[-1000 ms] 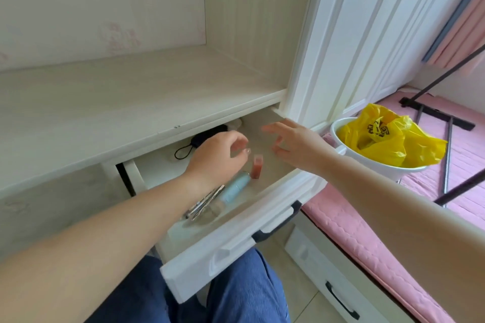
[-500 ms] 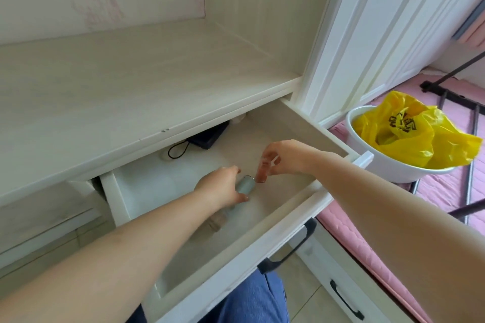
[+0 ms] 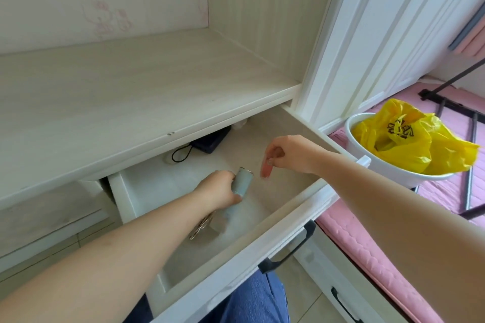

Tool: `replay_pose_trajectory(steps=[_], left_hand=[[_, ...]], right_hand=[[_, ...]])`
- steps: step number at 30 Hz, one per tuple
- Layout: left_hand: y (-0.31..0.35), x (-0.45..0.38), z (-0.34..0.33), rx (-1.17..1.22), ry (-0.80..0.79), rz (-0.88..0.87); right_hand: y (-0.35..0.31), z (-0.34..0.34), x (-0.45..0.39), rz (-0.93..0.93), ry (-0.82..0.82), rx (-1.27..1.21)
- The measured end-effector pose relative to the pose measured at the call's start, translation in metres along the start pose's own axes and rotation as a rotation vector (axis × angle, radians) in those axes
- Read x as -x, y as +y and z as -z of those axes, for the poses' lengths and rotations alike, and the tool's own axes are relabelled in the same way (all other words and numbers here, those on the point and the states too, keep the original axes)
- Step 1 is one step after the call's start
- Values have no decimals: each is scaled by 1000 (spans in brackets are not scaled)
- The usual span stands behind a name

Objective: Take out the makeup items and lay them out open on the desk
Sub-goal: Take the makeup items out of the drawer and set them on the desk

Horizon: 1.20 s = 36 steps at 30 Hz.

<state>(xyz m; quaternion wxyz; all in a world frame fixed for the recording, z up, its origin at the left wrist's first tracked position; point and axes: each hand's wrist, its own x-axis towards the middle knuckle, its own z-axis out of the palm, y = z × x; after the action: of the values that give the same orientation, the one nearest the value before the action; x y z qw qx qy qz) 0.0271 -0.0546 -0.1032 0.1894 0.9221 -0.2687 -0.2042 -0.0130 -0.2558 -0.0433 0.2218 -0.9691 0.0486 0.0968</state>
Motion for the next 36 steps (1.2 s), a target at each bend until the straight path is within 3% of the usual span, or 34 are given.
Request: replay_pose_trajectory(steps=[7,12,19,29,36], left_hand=[[-6,50,51,437,149,-79],[-20,105,108,524,367,-136],[-71,184,191,749,518,-63],[-213,237,279,765,792,88],[-316,229,321,693,970,214]], right_hand=[[-50,33,23,75,126,-129],[-109,47,28,227,214,-240],[-218,50,12,409,125,-352],[-378,12,-51,545,64,-541],[-465,-29,-117,577,34,-481]])
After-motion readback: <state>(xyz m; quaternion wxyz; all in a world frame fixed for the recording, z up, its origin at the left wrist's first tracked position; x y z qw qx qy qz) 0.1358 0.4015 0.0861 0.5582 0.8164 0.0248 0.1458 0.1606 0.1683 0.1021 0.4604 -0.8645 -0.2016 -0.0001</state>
